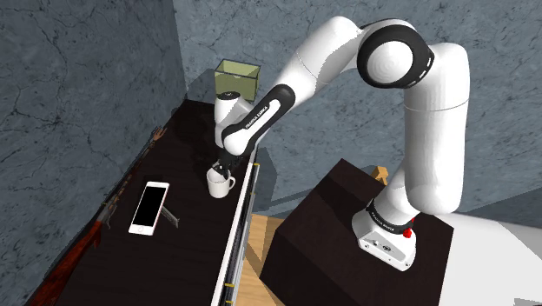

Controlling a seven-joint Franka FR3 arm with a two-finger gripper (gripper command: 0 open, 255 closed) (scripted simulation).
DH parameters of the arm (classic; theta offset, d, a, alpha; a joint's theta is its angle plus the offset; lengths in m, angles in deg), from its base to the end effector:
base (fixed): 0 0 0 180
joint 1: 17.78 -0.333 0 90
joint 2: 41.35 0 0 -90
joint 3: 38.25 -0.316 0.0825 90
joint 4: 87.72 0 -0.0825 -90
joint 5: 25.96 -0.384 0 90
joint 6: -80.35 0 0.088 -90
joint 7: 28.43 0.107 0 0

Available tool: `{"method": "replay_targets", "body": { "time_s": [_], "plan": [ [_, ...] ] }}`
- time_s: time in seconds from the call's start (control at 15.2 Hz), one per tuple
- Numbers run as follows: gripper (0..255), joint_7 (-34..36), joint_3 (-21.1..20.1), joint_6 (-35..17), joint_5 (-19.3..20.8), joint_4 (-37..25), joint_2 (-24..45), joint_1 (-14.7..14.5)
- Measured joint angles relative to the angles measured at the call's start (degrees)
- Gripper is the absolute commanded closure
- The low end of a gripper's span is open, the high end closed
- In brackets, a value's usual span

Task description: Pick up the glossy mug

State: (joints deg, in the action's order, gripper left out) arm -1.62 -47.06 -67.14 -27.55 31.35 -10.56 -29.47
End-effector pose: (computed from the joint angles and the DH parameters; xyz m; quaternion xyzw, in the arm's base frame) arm 0.5444 0.2039 0.1645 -0.9958 0.0767 0.0352 0.0355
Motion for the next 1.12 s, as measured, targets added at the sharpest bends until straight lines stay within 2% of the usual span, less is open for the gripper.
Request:
{"method": "replay_targets", "body": {
  "time_s": [1.12],
  "plan": [
    [255,-0.09,-0.95,8.47,-1.18,0.78,-9.34,0.81]
  ]
}}
